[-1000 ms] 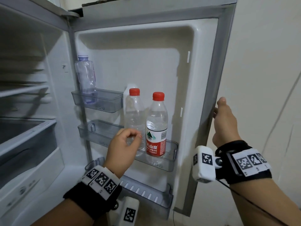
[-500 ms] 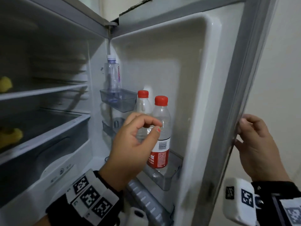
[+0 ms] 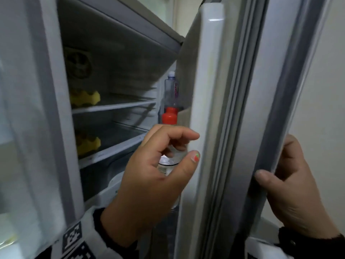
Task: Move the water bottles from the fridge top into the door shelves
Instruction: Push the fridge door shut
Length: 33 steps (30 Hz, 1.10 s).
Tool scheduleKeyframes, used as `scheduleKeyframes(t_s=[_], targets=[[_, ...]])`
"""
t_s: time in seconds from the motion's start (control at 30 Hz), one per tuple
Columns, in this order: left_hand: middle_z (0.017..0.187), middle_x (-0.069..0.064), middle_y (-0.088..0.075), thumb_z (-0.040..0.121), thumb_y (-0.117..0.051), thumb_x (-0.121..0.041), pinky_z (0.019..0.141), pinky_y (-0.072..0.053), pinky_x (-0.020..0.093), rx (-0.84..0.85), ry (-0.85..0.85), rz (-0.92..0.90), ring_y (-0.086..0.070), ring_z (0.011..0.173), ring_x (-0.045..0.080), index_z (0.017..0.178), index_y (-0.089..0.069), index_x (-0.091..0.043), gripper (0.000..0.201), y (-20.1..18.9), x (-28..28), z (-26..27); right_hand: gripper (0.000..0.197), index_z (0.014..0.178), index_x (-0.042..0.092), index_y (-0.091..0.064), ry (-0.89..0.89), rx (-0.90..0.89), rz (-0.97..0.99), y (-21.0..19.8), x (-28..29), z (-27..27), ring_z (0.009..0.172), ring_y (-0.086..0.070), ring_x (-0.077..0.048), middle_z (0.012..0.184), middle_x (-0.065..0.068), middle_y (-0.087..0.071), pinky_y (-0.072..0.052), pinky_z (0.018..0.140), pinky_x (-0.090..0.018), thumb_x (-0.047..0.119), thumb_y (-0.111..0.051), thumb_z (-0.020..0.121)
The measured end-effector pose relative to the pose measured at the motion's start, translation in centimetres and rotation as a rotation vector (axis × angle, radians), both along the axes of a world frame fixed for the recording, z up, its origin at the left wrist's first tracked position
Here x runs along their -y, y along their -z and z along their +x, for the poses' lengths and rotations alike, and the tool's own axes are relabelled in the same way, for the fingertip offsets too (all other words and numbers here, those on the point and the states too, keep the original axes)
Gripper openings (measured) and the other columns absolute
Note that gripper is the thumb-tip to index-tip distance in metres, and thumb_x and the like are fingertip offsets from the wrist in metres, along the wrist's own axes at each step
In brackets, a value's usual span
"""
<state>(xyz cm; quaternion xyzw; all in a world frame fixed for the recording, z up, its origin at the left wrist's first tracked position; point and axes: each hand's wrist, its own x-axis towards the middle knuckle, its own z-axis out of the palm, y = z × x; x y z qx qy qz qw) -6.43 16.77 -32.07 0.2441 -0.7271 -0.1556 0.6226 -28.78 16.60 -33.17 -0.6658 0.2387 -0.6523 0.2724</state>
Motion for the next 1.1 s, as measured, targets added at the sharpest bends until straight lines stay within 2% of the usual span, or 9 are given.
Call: scheduleKeyframes(t_s=[0.1,0.17,0.33,0.43,0.6,0.73,0.83,1.0,1.1], targets=[[0.103,-0.015,-0.06,0.079,-0.058,-0.034,0.083,-0.054,0.032,0.005,-0.078,-0.029,-0.062,0.096,0.014,0.11,-0.056,-0.043,0.032,-0.2,-0.7,1.9,0.055,0.084,0.033,-0.052,0.033,-0.079,0.005,-0.5,0.0,3.6,0.076,-0.055,-0.036,0.084,-0.011,-0.057,-0.053,0.066,-0.042,0.054,-0.083,0.043],[0.102,-0.016,-0.06,0.078,-0.059,-0.033,0.082,-0.053,0.027,-0.033,-0.125,-0.04,-0.061,0.095,0.012,0.113,-0.054,-0.042,0.036,-0.2,-0.7,2.9,0.055,0.082,0.037,-0.048,0.096,-0.171,-0.009,-0.8,0.1,5.8,0.072,-0.05,-0.033,0.079,-0.011,-0.05,-0.047,0.064,-0.044,0.061,-0.079,0.043],[0.112,-0.005,-0.062,0.081,-0.061,-0.034,0.091,-0.046,0.022,-0.143,-0.257,-0.037,-0.06,0.106,0.016,0.125,-0.054,-0.033,0.045,-0.2,-0.7,6.1,0.062,0.086,0.042,-0.044,0.23,-0.317,-0.034,-0.9,1.0,10.3,0.069,-0.046,-0.013,0.078,0.01,-0.048,-0.044,0.061,-0.022,0.071,-0.072,0.038],[0.119,-0.012,-0.054,0.081,-0.057,-0.036,0.095,-0.037,0.005,-0.029,-0.487,-0.123,-0.051,0.115,-0.008,0.122,-0.052,-0.038,0.041,-0.7,-1.3,8.0,0.06,0.092,0.049,-0.04,0.321,-0.365,-0.142,-0.9,1.5,13.1,0.079,-0.05,-0.005,0.087,0.022,-0.047,-0.044,0.069,-0.013,0.066,-0.073,0.045],[0.134,-0.016,-0.041,0.08,-0.053,-0.048,0.097,-0.025,-0.006,-0.005,-0.608,-0.056,-0.035,0.126,-0.018,0.124,-0.05,-0.047,0.044,-1.0,-1.6,10.3,0.073,0.124,0.025,-0.043,0.458,-0.355,-0.403,-0.5,2.4,16.4,0.11,-0.047,-0.011,0.118,0.005,-0.046,-0.045,0.095,-0.033,0.056,-0.07,0.063],[0.14,-0.034,-0.026,0.072,-0.052,-0.063,0.092,-0.02,-0.012,-0.019,-0.622,0.042,-0.022,0.126,-0.03,0.13,-0.028,-0.062,0.063,-1.3,-1.4,11.5,0.079,0.13,0.022,-0.044,0.422,-0.345,-0.414,-0.5,3.1,18.1,0.118,-0.041,-0.009,0.125,-0.007,-0.051,-0.042,0.1,-0.039,0.061,-0.066,0.064],[0.15,-0.036,-0.016,0.063,-0.056,-0.072,0.094,-0.021,-0.003,-0.067,-0.589,0.142,-0.015,0.121,-0.035,0.139,-0.01,-0.063,0.089,-2.0,-1.0,12.0,0.079,0.129,0.022,-0.045,0.404,-0.333,-0.423,-0.6,3.5,18.8,0.118,-0.042,-0.01,0.125,-0.009,-0.051,-0.042,0.1,-0.041,0.062,-0.066,0.064],[0.163,-0.02,-0.006,0.05,-0.058,-0.08,0.114,-0.017,0.027,-0.072,-0.561,0.316,-0.01,0.144,-0.006,0.148,-0.002,-0.051,0.117,-2.9,-0.2,12.7,0.08,0.128,0.024,-0.045,0.376,-0.29,-0.438,-0.6,3.9,19.8,0.116,-0.045,-0.013,0.124,-0.003,-0.046,-0.043,0.098,-0.042,0.061,-0.069,0.06],[0.163,-0.018,-0.007,0.045,-0.059,-0.083,0.114,-0.018,0.028,-0.09,-0.552,0.361,-0.012,0.145,-0.003,0.15,-0.002,-0.048,0.125,-2.9,0.2,13.1,0.082,0.132,0.028,-0.041,0.345,-0.309,-0.45,-0.3,4.2,20.5,0.12,-0.043,-0.011,0.127,0.001,-0.042,-0.041,0.101,-0.042,0.061,-0.068,0.062]])
